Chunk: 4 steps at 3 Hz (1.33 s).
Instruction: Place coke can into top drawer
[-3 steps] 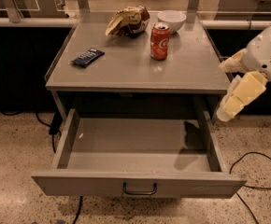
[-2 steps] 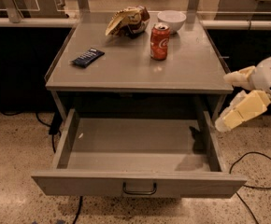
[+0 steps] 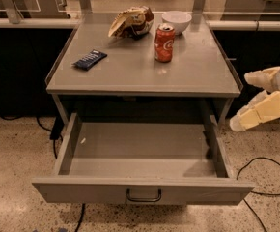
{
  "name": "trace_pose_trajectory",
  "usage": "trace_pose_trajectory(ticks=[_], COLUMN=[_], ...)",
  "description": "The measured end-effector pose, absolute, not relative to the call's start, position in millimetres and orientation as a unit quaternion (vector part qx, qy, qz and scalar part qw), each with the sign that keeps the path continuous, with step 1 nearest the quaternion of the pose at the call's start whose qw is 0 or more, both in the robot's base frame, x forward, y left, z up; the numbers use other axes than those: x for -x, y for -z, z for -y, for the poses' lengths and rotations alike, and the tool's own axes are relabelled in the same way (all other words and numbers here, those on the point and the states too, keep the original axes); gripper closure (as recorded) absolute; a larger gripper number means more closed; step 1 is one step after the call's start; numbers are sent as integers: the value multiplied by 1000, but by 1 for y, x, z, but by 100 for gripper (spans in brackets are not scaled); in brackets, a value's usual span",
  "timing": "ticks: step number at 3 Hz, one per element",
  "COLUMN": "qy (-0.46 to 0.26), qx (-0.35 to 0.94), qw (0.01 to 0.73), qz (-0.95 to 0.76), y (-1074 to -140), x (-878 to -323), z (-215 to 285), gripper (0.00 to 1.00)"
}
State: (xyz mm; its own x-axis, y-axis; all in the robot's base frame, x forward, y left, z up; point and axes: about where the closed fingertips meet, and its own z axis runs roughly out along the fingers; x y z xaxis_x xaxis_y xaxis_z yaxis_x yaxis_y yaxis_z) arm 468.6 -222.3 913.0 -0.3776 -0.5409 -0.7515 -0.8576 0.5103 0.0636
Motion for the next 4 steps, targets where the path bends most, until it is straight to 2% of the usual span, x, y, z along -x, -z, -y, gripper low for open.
trace_pose_trajectory(ticks=[2,3,4], qy=[-240,-259,-250], qx=[455,424,348], qw=[360,392,444], qz=[-778,-774,-787], y=[-919,-926,-937], x=[-491,-504,-544], z=[187,162,142], gripper=[0,0,0])
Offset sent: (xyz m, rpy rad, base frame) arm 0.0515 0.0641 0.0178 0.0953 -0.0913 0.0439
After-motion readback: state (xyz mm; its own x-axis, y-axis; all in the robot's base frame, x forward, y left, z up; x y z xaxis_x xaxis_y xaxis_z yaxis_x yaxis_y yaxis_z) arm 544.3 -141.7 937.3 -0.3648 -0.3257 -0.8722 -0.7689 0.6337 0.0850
